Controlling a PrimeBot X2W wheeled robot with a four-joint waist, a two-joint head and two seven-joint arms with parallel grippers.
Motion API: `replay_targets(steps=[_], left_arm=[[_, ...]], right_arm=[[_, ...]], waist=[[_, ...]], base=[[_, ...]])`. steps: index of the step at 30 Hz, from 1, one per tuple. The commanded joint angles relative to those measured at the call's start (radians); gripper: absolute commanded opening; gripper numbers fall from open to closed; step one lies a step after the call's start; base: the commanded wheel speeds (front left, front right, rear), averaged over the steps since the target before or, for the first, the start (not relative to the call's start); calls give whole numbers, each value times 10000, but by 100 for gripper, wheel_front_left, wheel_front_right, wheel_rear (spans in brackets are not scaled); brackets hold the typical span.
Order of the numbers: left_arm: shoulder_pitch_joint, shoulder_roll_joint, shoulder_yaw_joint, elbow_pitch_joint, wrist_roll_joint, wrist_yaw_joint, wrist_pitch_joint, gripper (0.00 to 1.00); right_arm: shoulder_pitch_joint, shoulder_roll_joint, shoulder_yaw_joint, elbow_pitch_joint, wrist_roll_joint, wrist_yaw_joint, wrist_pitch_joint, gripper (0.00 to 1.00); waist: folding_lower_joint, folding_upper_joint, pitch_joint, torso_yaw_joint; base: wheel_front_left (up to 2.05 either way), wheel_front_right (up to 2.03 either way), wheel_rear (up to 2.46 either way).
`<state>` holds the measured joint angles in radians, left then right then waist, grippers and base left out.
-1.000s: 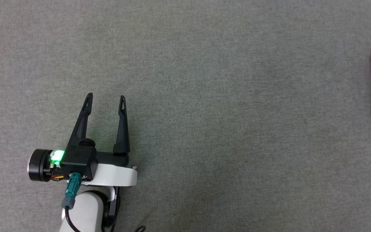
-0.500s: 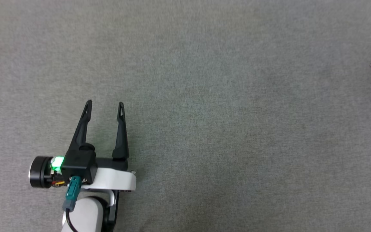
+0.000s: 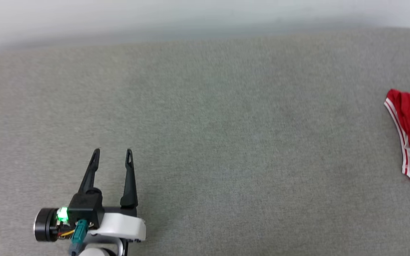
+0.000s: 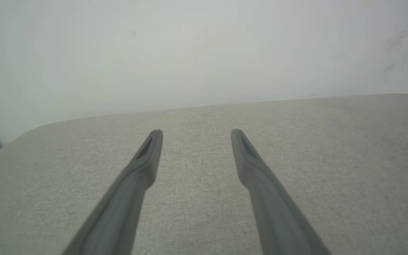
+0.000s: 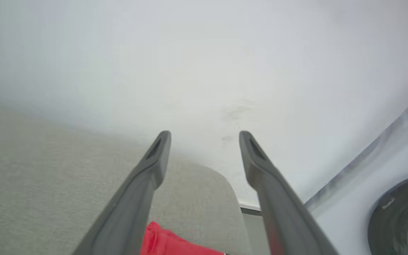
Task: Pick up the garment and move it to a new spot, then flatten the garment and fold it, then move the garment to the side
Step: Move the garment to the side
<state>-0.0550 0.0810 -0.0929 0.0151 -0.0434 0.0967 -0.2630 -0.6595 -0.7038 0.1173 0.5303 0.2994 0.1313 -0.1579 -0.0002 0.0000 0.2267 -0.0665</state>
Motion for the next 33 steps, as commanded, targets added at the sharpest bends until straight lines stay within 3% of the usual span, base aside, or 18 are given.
replay_targets(steps=[1,6,10,17,27,33], left_arm=[[251,-12,41,57,-54,-46,-22,100],[536,-35,30,257,-142,-118,-22,100],[692,-74,65,386,-220,-145,-22,100],[907,-95,129,593,-281,-164,-22,100],[1156,-120,170,674,-347,-228,-22,100],[1302,-129,139,664,-381,-288,-22,100]], right_arm=[[625,752,-504,-655,-484,-12,-342,100],[2213,2337,-1510,-2597,-1290,-12,-789,100],[3390,3369,-1676,-3890,-1586,-14,-869,100],[5116,4859,-1528,-4934,-1624,-12,-814,100],[6840,5818,-1615,-4758,-1389,-11,-980,100],[7532,5995,-1789,-5074,-1432,-11,-1025,100]], waist=[[2,0,-581,235],[2,0,-1143,510],[2,0,-1458,687],[2,0,-1842,927],[2,0,-2129,1023],[2,0,-2268,1014]], base=[[0,0,0],[0,0,0],[0,0,0],[0,0,0],[0,0,0],[0,0,0]])
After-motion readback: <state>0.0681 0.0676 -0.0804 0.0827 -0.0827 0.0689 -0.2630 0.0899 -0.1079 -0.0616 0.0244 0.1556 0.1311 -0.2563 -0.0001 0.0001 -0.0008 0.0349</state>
